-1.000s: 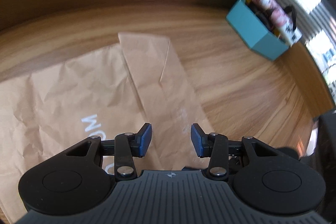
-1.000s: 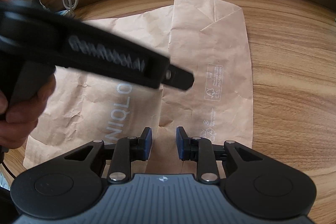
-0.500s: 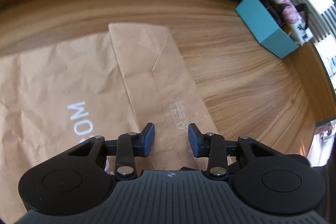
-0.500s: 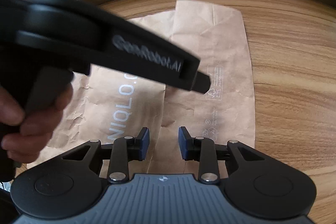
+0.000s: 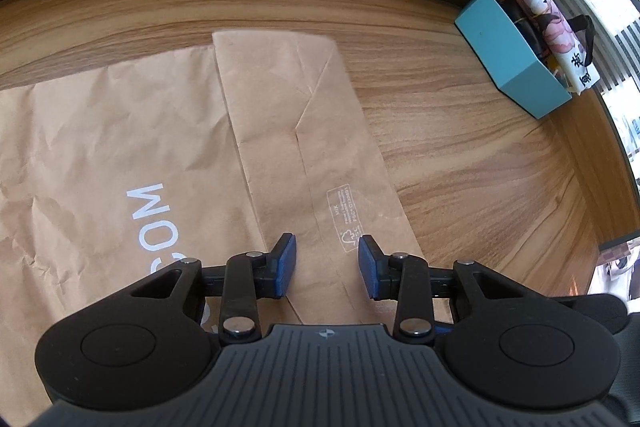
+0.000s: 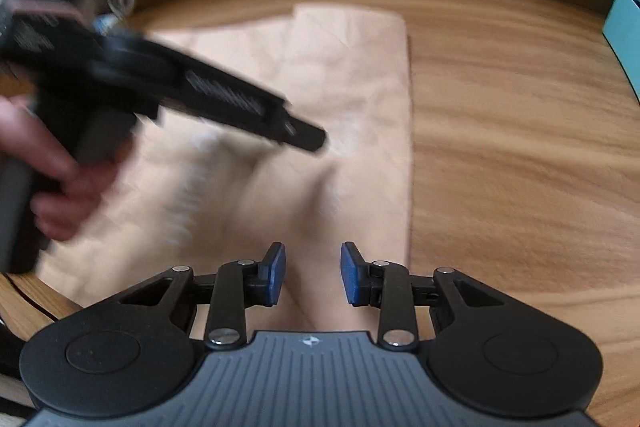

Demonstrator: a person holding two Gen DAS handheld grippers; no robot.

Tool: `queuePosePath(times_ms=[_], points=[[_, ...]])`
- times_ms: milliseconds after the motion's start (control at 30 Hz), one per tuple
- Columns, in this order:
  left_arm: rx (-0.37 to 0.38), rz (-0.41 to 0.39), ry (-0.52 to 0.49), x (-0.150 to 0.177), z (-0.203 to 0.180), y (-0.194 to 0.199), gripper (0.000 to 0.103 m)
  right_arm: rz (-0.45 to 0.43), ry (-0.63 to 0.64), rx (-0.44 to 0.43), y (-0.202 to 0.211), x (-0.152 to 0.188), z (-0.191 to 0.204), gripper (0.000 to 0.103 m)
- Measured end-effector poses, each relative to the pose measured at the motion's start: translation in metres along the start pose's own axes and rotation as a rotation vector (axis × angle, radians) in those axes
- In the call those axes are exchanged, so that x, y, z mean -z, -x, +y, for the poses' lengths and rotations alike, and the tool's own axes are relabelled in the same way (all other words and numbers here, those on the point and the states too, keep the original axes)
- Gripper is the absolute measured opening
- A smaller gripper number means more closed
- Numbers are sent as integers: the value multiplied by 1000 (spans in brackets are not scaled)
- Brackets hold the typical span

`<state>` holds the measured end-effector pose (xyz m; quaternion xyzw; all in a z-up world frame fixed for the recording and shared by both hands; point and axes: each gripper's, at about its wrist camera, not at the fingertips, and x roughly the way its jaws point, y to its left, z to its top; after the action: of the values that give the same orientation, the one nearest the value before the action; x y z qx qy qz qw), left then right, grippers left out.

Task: Fold shopping bag

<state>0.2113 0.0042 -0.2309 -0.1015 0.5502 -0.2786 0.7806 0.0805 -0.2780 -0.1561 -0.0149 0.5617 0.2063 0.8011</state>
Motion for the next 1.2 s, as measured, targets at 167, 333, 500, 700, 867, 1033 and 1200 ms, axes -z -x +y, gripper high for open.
queuePosePath(times_ms=[167, 333, 500, 700, 867, 1033, 1200], points=[[-16, 3, -10, 7, -1, 2, 38, -8, 31, 12, -4, 12, 1, 37], [-26, 2, -4, 13, -2, 5, 38, -13, 40, 2, -11, 18, 5, 42], [-51, 0, -18, 25, -4, 10, 38, -7, 69, -43, -10, 30, 25, 46], [-72, -2, -19, 39, -7, 16, 38, 2, 111, -105, -5, 45, 34, 45], [-89, -10, 32, 50, -6, 21, 38, -1, 132, -83, 12, 48, 12, 45], [-105, -8, 76, 53, -8, 22, 38, -27, 192, -71, 32, 28, -27, 45], [-143, -8, 90, 55, -15, 23, 38, -40, 285, -87, 38, -11, -72, 45]])
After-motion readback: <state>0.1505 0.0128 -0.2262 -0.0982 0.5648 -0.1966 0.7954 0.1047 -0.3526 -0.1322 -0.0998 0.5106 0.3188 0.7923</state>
